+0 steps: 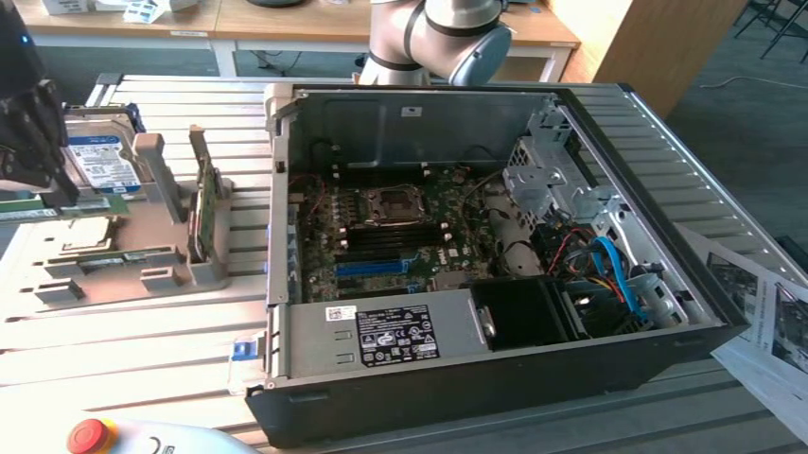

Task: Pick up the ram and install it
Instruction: 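Pick up the ram and move it above insertion slot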

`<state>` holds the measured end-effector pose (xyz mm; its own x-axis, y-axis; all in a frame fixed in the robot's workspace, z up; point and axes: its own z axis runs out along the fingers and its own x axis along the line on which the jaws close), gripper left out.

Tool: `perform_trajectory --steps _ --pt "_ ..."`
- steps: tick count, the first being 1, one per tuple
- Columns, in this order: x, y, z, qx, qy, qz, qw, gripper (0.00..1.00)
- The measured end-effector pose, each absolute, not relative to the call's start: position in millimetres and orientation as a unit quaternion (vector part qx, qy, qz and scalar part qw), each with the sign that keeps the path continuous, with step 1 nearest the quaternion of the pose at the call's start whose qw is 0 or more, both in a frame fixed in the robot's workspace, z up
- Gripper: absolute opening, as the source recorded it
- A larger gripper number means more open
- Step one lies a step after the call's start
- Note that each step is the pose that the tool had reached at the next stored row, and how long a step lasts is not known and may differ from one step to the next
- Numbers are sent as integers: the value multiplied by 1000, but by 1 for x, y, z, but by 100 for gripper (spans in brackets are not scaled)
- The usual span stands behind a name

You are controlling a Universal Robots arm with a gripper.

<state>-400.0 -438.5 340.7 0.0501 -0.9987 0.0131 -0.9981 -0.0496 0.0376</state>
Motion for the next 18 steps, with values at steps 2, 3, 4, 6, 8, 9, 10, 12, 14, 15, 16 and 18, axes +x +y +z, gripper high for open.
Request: perform_trajectory --steps 2,3,4,6,8,9,10,12,14,15,16,18 --pt "-400 -438 345 724 -689 -7 19 12" --pt "-400 -439 348 724 -689 -7 20 12" --pt "-400 -438 350 724 -689 -6 20 12" --pt "-400 -438 354 724 -689 -5 21 12" --pt "-400 -438 359 724 -689 -4 22 12" --pt "-400 -438 361 724 -689 -4 23 12" --pt "-400 -438 363 724 -689 -3 23 12" --pt "-400 -438 368 724 -689 -2 24 12" --pt "-400 -438 373 724 -689 -1 25 12" --pt "-400 -438 375 724 -689 -1 26 12" --pt "-400 -438 377 724 -689 0 27 12" --pt "-400 -438 382 724 -689 1 28 12"
